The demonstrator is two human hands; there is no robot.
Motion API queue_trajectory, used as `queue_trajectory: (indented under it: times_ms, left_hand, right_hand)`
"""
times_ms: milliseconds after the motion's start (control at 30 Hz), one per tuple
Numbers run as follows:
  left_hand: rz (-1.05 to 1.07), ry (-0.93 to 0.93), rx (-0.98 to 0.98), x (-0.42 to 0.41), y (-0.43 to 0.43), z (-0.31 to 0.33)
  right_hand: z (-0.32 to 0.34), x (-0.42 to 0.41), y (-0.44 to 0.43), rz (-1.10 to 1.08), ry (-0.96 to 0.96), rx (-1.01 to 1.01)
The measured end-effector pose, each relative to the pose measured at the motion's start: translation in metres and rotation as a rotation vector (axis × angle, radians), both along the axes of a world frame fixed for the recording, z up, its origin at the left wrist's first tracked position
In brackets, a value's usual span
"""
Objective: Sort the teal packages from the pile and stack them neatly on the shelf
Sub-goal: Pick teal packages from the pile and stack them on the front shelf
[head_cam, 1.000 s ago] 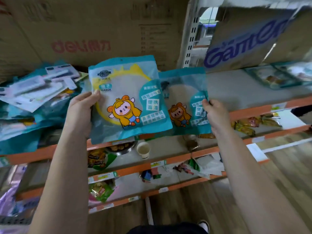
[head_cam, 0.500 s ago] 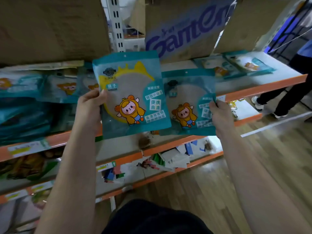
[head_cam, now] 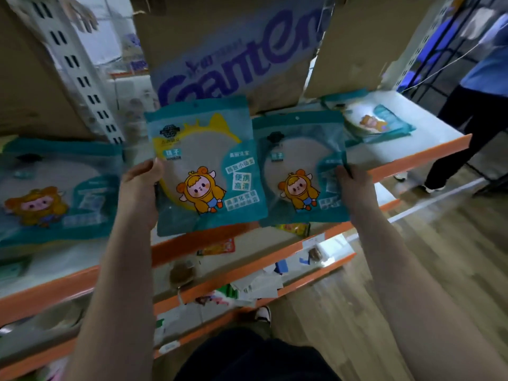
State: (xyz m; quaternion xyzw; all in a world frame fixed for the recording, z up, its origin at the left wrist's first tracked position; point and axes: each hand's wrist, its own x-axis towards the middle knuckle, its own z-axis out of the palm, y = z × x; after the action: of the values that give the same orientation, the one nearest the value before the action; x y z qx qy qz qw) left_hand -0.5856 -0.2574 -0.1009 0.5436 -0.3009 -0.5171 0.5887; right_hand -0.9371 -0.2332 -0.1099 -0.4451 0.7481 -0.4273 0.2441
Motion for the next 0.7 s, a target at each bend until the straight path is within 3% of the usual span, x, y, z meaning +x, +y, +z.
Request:
queue_trajectory:
  times_ms: [233, 400, 700]
  left_hand:
    - [-0.116, -0.067, -0.041, -0.075, -0.073, 0.011]
    - [-0.107, -0.076, -0.061, -0.119, -0.106, 0.014]
    - [0.006, -0.093, 0.018, -0.191, -0.127, 0.003]
  right_hand:
    - [0.013, -0.085, -0.062, -0.035, -0.086, -0.042]
    - [0.012, -0.137, -0.099, -0.021, -0.049, -0.022]
    - [0.011, -0.242, -0.18, 0.032, -0.26, -0.02]
